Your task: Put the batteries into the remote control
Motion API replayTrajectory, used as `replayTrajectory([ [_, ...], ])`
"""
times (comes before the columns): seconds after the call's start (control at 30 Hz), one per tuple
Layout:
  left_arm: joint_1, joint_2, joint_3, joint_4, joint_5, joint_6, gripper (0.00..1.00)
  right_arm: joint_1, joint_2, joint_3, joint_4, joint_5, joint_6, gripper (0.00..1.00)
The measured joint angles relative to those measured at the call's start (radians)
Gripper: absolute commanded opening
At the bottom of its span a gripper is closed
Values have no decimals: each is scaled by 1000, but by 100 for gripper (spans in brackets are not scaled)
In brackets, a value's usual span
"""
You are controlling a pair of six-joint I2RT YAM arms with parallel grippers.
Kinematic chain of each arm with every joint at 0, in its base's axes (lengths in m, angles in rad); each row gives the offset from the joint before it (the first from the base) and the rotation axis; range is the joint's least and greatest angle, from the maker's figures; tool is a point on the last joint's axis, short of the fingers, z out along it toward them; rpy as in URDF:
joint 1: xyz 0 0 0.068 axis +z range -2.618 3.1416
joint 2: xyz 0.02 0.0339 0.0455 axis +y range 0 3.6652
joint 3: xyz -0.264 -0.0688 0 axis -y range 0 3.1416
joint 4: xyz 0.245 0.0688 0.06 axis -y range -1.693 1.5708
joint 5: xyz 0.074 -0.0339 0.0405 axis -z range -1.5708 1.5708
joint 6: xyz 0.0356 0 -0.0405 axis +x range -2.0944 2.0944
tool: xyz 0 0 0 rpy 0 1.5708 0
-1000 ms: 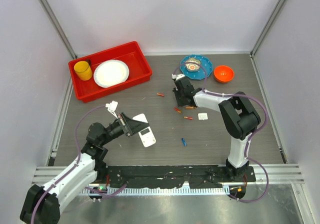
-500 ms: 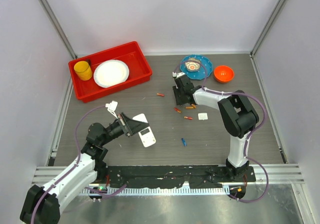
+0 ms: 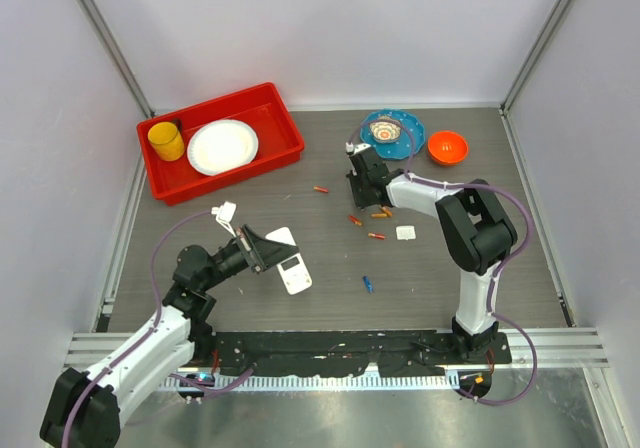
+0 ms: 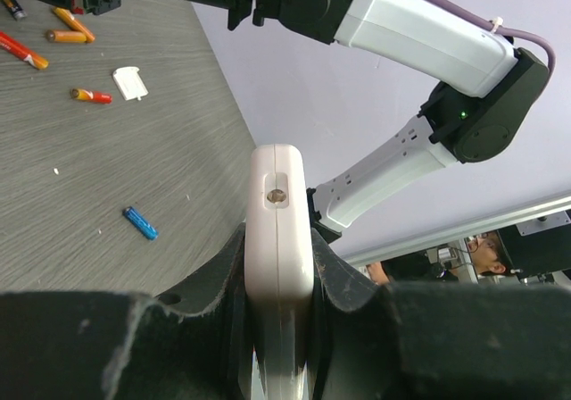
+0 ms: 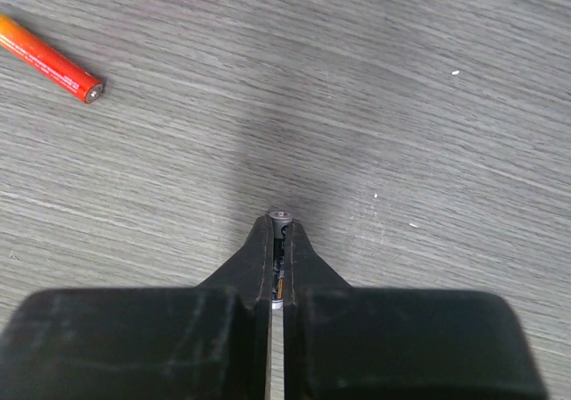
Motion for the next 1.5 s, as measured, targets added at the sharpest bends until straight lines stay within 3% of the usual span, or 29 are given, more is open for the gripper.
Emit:
replayTrajectory([
  [0.2, 0, 48, 0, 8, -1, -13, 0, 0, -20, -20, 2, -13, 23, 1],
  [0.33, 0, 98, 15, 10, -6, -18, 0, 14, -138, -87, -15, -19, 39, 1],
  [0.53, 0, 213, 149, 12, 1, -20, 0, 139, -547, -213, 50, 50, 48, 1],
  [0.73, 2, 334, 224, 57, 28, -28, 0, 190, -856, -267, 60, -54, 43, 1],
  [1.13, 8, 643, 294, 360, 175, -165, 0, 277, -1073, -268, -176, -299, -54, 1],
  [1.5, 7, 689, 368, 470, 325, -215, 0, 389, -1097, -292, -143, -390, -142, 1],
])
